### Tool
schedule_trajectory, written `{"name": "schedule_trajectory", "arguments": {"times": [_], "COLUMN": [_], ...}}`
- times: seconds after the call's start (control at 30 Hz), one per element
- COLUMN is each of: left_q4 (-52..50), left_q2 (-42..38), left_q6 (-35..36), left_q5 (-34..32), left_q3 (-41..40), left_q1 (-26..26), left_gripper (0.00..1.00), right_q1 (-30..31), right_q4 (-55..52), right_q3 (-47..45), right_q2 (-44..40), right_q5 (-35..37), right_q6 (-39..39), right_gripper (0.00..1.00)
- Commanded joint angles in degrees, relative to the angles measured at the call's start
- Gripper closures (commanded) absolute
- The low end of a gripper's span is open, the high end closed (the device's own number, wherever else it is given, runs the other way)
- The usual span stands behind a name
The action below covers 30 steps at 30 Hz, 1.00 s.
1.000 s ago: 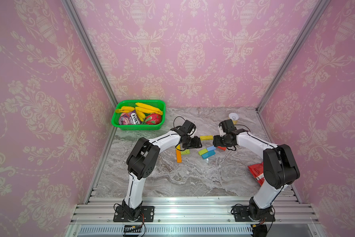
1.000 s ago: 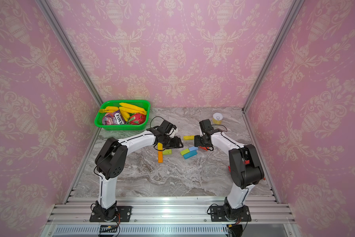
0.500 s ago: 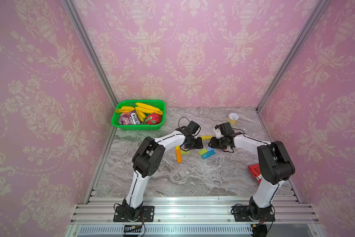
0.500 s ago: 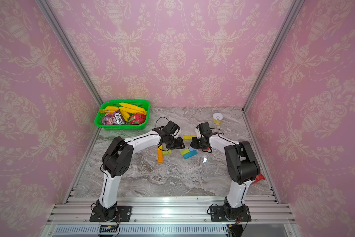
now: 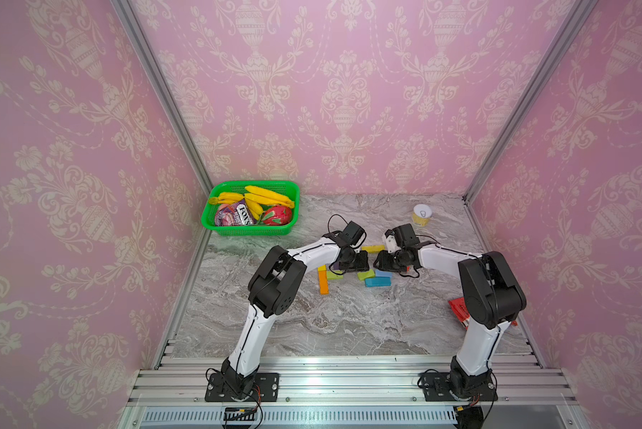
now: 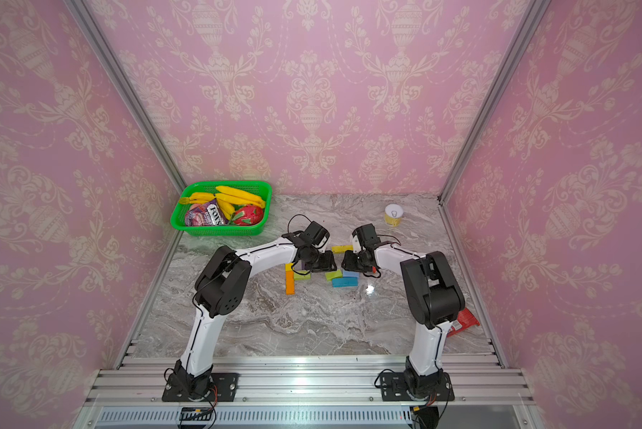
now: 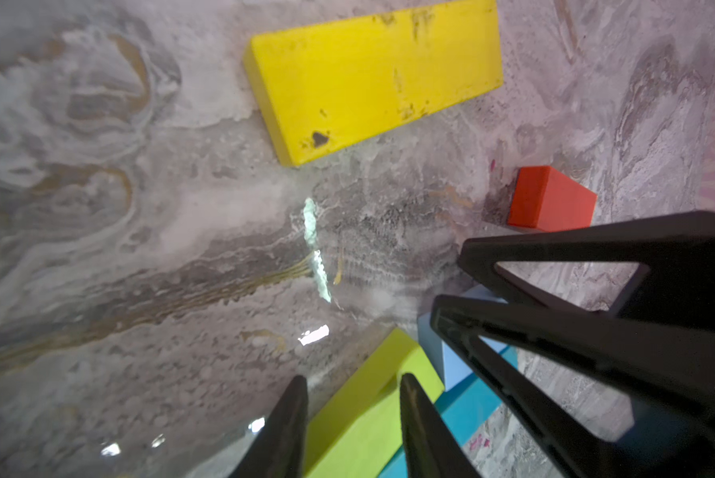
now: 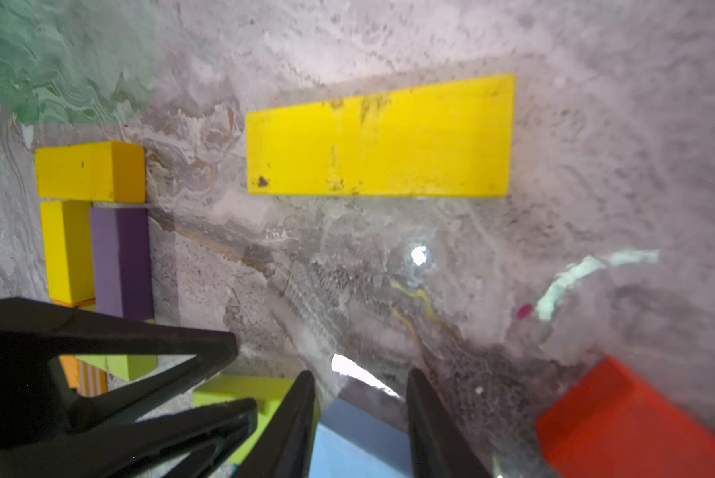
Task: Assemble the letter p with building blocks
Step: Move the building block to the center of the board.
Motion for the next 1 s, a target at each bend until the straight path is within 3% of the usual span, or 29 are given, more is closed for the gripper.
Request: {"name": "schedule_trajectory", "arguments": {"times": [0.0, 0.3, 0.8, 0.9, 0.97], "left_q4": [-0.11, 0.23, -2.99, -2.25, -1.8], "left_q2": [0.23, -3.49, -13.86, -17.52, -20.64], "left_q6": [-0.56, -0.68, 0.67, 0.42, 0.91], "left_q5": [1.16, 1.99, 2.34, -0.31, -2.63], "left_q3": [-1.22, -6.56, -19.69, -21.56, -21.52], "left_q1": [-0.9, -2.49, -9.64, -9.57, -9.3], "left_gripper": [0.61, 0.62, 0.63, 0.62, 0.61], "right_q1": [1.22, 5.77, 14.04, 13.95, 13.62], "right_q4": [-2.87, -0.44, -0.5, -5.13, -9.2], "right_q3": [-3.67, -13.15, -32.18, -31.07, -27.58], "right_q2": [0.59, -5.91, -27.7, -31.64, -32.58], "right_q5": [0.93, 2.98, 10.67, 13.96, 15.95], "right_q6": [2.07, 6.43, 18.51, 17.85, 16.12], "right_gripper": [0.59, 0.58, 0.56, 0.51, 0.43]}}
